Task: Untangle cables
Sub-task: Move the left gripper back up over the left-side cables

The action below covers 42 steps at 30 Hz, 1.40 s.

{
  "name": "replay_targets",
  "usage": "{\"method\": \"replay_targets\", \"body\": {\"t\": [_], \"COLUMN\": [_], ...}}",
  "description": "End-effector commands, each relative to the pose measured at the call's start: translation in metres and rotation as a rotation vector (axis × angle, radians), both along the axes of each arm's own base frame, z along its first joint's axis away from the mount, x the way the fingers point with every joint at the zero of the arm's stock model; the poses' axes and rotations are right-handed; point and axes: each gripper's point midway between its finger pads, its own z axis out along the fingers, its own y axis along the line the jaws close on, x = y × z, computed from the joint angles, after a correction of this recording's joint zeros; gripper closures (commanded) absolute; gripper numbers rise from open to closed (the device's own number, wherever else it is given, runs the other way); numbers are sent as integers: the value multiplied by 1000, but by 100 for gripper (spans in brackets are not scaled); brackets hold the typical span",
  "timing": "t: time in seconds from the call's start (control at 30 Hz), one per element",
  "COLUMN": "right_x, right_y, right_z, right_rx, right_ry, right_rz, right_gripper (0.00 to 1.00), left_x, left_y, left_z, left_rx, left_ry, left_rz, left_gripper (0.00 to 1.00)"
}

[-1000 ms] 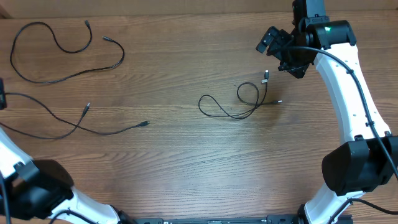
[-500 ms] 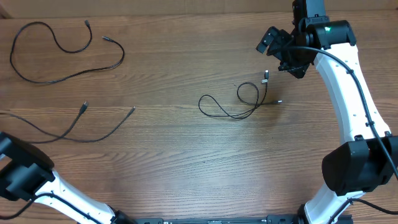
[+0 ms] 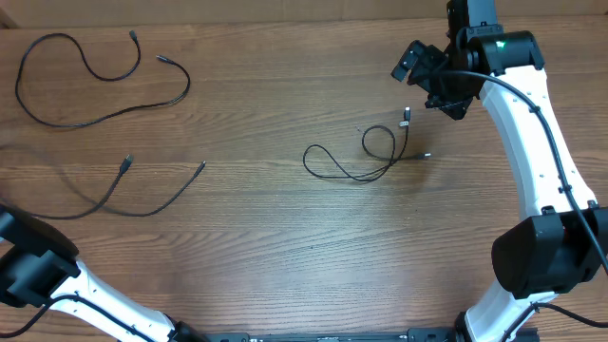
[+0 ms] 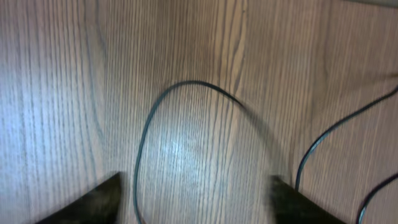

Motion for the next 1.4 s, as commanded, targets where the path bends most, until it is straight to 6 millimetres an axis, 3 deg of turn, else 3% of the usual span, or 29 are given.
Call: {"method": "replay_targets", "body": {"t": [0.0,0.1,0.23,0.4,0.6,0.7,0.8,0.9,1.07,1.13,1.2,1.37], "right_x": [-1,-1,-1,-1,-1,-1,-1,-1,-1,-1,-1,-1], "right_y": [-1,-1,-1,-1,-1,-1,-1,-1,-1,-1,-1,-1], "right_z": [20,20,20,20,20,20,20,20,20,20,20,20], "right_rx": [-9,-9,-9,-9,-9,-9,-9,-9,-9,-9,-9,-9], "right_ry": [-53,-53,-53,-53,-53,-53,-53,-53,-53,-53,-53,-53], "right_rz": [4,4,5,5,5,5,5,5,5,5,5,5], "right_gripper": [0,0,0,0,0,0,0,0,0,0,0,0], "left_x": [-6,-11,-9,-12,11,10,22,37,46,56,60,59], "left_y": [7,8,-6,-24,-100,-133,-164,-190,-253,-307,-338,-366], "left_z": [22,27,19,-10,-59,-84,-98,-93,-67,-62,-64,-67], "left_rx": [68,84,30,-25,-275,-362,-424,-426,-435,-435,-416,-324], "left_ry": [21,36,53,140,121,159,127,112,154,192,228,348], "left_rz": [-28,-21,-62,-122,-518,-579,-682,-798,-988,-1127,-1228,-1270], "left_gripper": [0,0,0,0,0,0,0,0,2,2,3,0]}}
